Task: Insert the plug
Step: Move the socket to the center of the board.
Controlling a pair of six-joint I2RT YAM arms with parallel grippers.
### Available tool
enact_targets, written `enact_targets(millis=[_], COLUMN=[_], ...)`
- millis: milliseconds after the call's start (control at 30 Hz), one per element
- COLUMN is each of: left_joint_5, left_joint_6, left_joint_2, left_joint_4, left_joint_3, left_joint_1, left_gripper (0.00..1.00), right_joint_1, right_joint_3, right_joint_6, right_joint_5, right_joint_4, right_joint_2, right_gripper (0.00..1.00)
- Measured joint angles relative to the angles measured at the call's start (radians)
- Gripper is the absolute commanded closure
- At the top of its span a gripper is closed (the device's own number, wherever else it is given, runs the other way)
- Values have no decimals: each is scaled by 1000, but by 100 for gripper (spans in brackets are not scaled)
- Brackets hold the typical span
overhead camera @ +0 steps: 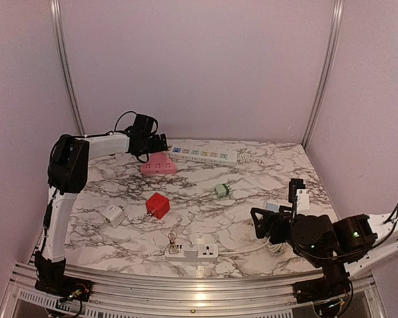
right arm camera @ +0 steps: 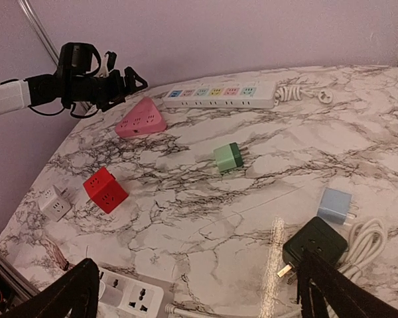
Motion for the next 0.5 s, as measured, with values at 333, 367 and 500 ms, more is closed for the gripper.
enact_targets(millis=[333,367,500], left_joint_5=[-26,-26,-23], left_joint_6=[59,60,62], left_joint_2=[71,75,93], left_joint_4=[3,3,11], left_joint_3=[41,47,59], left_joint_1=[12,13,16], left_gripper=[1,1,1], right_joint_1=[0,0,0], right_joint_3=[-31,-34,-39], right_joint_6=[23,28,42], right_joint_5=[-1,-1,-3], right_joint_4=[-32,-34,-39], right_joint_2=[-105,-105,-90], right_gripper=[2,2,1])
